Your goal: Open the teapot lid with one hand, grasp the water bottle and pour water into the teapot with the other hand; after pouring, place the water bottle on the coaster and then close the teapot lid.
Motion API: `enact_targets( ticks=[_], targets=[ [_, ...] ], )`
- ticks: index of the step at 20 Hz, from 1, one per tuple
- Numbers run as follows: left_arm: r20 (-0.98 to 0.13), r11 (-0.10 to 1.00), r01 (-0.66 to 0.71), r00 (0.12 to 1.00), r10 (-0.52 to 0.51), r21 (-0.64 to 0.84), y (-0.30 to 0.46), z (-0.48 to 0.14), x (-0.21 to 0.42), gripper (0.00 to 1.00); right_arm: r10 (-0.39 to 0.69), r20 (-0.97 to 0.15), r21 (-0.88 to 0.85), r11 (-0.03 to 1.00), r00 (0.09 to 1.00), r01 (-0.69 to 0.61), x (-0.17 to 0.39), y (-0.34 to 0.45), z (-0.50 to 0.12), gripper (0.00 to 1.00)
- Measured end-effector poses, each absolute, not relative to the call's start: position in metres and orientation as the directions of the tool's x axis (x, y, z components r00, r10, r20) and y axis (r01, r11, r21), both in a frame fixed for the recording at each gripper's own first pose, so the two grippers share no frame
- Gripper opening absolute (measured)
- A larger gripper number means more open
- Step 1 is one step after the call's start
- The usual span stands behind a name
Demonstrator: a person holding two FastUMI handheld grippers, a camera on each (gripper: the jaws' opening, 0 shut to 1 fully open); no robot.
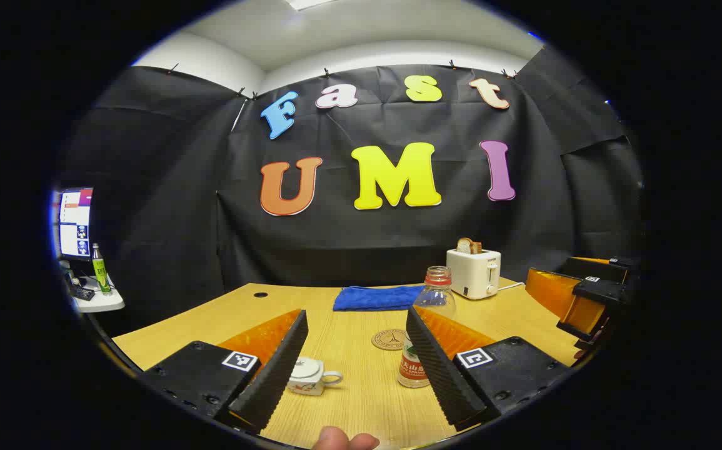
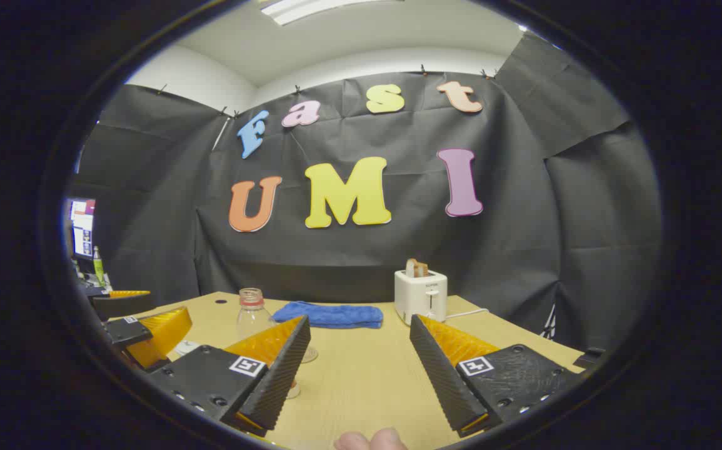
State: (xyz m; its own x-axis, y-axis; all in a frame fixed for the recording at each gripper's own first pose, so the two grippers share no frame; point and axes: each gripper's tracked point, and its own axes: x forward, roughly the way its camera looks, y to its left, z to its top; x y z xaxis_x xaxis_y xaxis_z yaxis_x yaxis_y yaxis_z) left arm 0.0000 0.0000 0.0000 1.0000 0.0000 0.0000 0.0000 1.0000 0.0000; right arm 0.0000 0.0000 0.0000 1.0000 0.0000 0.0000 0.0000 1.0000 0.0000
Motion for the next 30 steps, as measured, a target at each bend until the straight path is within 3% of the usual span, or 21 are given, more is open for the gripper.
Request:
enact_targets(
  ticks=[23, 30],
  targets=[
    [0.002, 0.999, -0.029, 1.000, 0.029, 0.019, 0.012, -0.002, -0.006, 0.99, 0.063, -0.009, -0.006, 0.998, 0.998, -0.063, 0.004, 0.022, -0.008, 0.96],
    [-0.031, 0.999, -0.049, 0.998, 0.050, 0.008, 0.015, -0.022, -0.009, 0.99, 0.080, -0.061, 0.043, 0.996, 0.995, -0.078, 0.011, 0.005, -0.032, 0.96]
  ],
)
